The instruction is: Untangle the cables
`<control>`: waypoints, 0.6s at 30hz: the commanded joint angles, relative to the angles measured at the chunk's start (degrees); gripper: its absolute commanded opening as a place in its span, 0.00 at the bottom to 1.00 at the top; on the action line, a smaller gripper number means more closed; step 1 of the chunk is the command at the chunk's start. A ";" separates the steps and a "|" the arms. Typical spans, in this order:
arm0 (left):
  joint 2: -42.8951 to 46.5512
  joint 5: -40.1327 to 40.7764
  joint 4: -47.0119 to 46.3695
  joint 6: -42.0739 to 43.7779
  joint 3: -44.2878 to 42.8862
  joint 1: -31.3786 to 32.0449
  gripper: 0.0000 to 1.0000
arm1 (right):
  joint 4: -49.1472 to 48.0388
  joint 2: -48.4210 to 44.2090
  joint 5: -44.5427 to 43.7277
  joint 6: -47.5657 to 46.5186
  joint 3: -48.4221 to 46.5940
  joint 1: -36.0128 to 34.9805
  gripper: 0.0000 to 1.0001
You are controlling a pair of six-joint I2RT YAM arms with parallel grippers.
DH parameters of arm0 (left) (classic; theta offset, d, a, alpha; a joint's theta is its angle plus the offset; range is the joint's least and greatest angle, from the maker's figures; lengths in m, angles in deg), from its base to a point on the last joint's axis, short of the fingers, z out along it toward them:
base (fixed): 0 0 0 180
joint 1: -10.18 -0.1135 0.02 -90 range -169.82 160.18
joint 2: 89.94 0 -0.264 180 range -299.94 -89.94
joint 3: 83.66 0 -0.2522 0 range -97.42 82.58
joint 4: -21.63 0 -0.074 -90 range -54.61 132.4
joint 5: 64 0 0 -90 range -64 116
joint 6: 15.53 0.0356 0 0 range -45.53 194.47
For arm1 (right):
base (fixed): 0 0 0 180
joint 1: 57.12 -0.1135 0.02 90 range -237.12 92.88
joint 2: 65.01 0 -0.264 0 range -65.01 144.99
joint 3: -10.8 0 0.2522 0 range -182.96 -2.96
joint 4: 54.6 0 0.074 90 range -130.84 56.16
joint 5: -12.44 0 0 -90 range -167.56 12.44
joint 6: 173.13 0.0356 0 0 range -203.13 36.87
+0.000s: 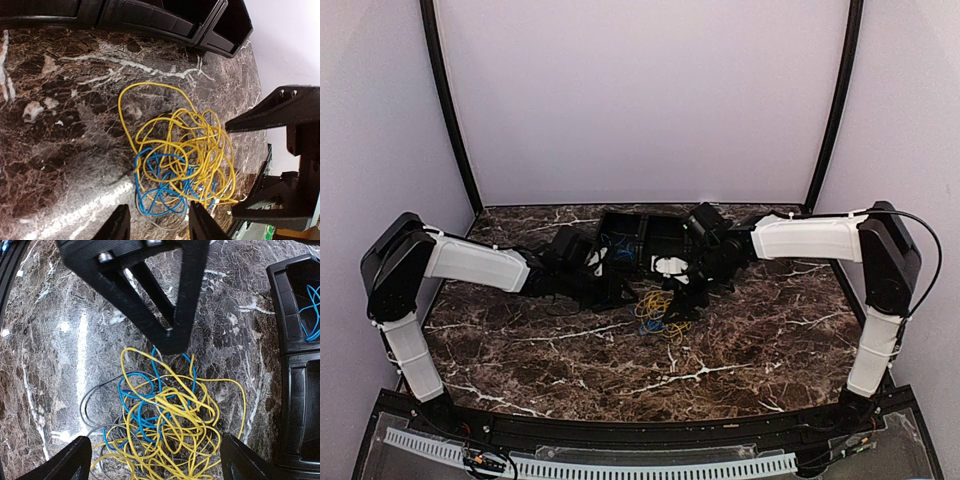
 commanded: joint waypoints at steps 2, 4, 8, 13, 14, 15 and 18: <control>-1.45 -6.24 -0.40 0.10 -1.83 -2.19 0.35 | -2.73 1.31 -0.68 0.25 0.22 -1.01 0.91; -2.02 -7.38 -2.34 -0.31 -0.99 -2.72 0.32 | -3.04 1.74 -0.63 0.50 0.52 -1.13 0.91; -4.06 -8.99 -2.58 -0.73 -1.97 -2.94 0.30 | -3.61 2.70 -0.87 0.85 0.84 -1.21 0.91; -5.59 -11.64 -3.96 -1.92 -1.81 -3.00 0.28 | -4.43 3.96 -0.86 1.50 0.46 -1.37 0.90; -5.49 -11.91 -3.95 -1.98 -1.57 -2.95 0.28 | -4.31 4.51 -1.00 1.80 0.10 -1.38 0.89; -5.38 -11.98 -4.14 -2.08 -1.46 -2.98 0.28 | -4.08 4.78 -1.11 2.03 -0.33 -1.39 0.89; -5.03 -13.23 -5.43 -2.44 -0.62 -3.00 0.27 | -4.23 5.08 -1.06 2.35 -0.43 -1.39 0.88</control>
